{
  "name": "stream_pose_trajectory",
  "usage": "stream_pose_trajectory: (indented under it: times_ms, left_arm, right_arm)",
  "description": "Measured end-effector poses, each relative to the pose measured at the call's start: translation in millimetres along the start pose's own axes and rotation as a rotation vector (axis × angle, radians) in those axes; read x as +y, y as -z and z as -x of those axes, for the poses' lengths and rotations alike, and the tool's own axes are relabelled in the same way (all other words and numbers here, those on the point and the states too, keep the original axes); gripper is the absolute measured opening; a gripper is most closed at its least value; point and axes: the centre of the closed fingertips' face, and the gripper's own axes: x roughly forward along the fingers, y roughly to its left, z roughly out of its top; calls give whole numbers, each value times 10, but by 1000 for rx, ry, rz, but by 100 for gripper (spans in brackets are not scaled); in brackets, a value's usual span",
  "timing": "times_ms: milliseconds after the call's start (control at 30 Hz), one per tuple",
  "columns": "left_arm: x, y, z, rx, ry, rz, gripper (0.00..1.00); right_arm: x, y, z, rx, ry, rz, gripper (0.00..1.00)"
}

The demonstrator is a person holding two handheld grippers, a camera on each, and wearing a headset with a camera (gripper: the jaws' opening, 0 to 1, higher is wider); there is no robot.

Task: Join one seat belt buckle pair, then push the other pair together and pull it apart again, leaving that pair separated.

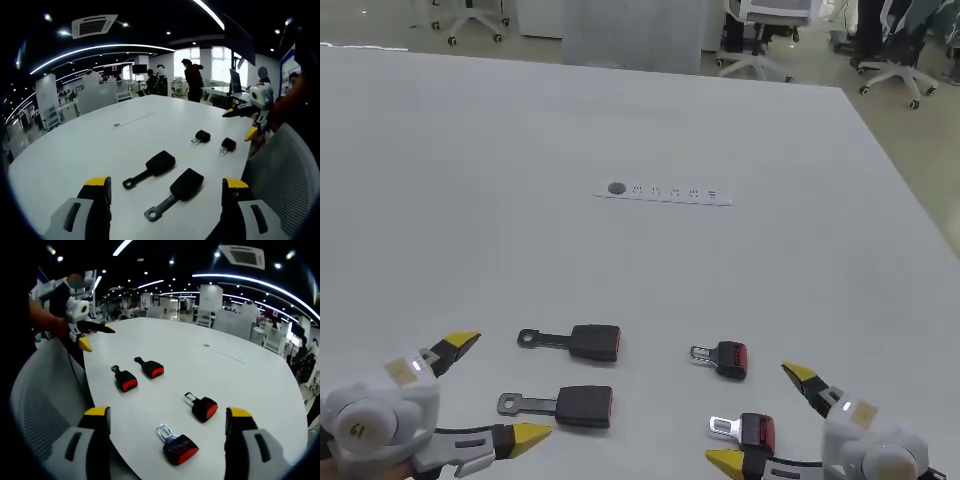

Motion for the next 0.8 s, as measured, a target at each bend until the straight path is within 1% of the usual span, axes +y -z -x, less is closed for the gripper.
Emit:
stream_pose_trajectory:
  times_ms: [400,800]
  left_arm:
    - [10,-2,5,-2,-6,-4,95]
    - [-17,23,-25,13,7,-5,95]
  right_arm:
    - [-19,-3,22,2,-2,6,96]
    - [-49,104,40,30,-11,9,96]
